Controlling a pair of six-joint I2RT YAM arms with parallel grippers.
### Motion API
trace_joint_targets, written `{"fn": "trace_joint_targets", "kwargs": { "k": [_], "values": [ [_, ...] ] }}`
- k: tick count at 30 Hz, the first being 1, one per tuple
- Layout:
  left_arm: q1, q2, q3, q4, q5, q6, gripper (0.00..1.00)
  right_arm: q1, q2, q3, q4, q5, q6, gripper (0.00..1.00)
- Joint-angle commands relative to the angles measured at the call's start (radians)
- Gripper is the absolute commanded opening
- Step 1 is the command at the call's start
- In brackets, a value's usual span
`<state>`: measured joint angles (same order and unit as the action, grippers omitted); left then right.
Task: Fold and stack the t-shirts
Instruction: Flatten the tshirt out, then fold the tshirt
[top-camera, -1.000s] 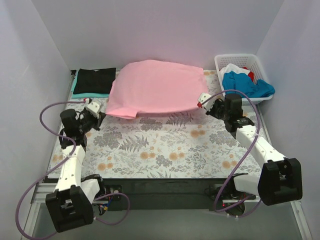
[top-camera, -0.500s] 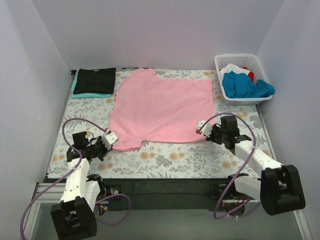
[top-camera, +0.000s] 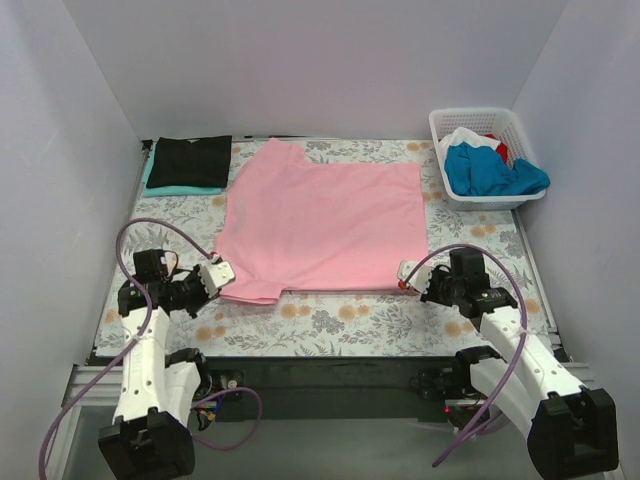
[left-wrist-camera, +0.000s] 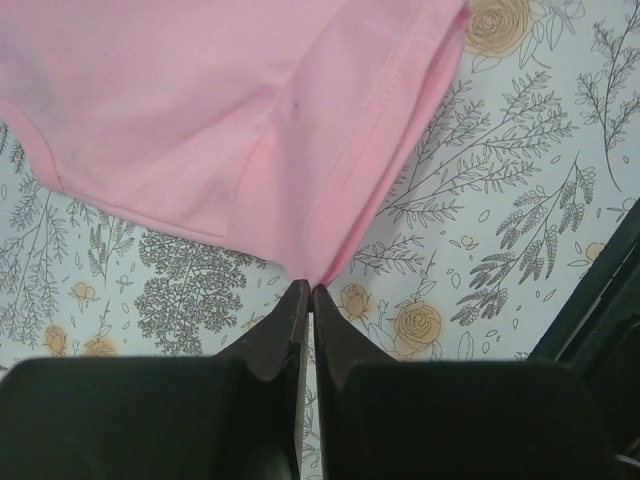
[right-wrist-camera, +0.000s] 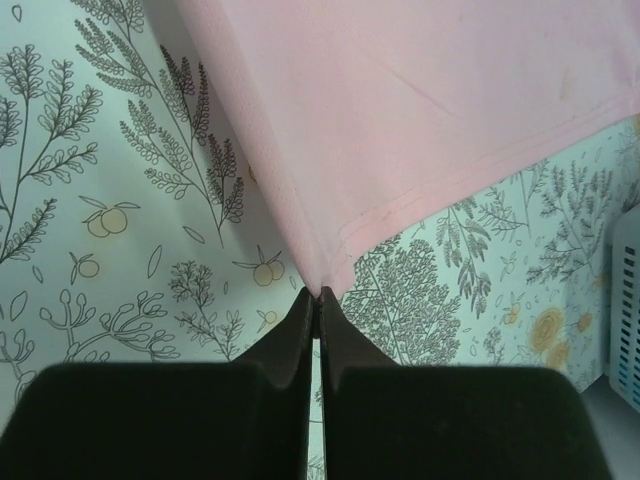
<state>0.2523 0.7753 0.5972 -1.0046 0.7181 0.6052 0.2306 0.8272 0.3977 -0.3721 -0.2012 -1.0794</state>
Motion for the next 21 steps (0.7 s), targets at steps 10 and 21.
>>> {"fn": "trace_joint_targets", "kwargs": {
  "k": [10,21],
  "values": [
    [-0.044,0.474,0.42,0.195,0.043,-0.28,0.0,0.001,0.289,0.311,-0.05,-0.027,0.075,0.01],
    [-0.228,0.769,0.637,0.336,-0.106,-0.381,0.0,-0.03,0.504,0.489,-0.065,-0.037,0.058,0.01]
  ]
}}
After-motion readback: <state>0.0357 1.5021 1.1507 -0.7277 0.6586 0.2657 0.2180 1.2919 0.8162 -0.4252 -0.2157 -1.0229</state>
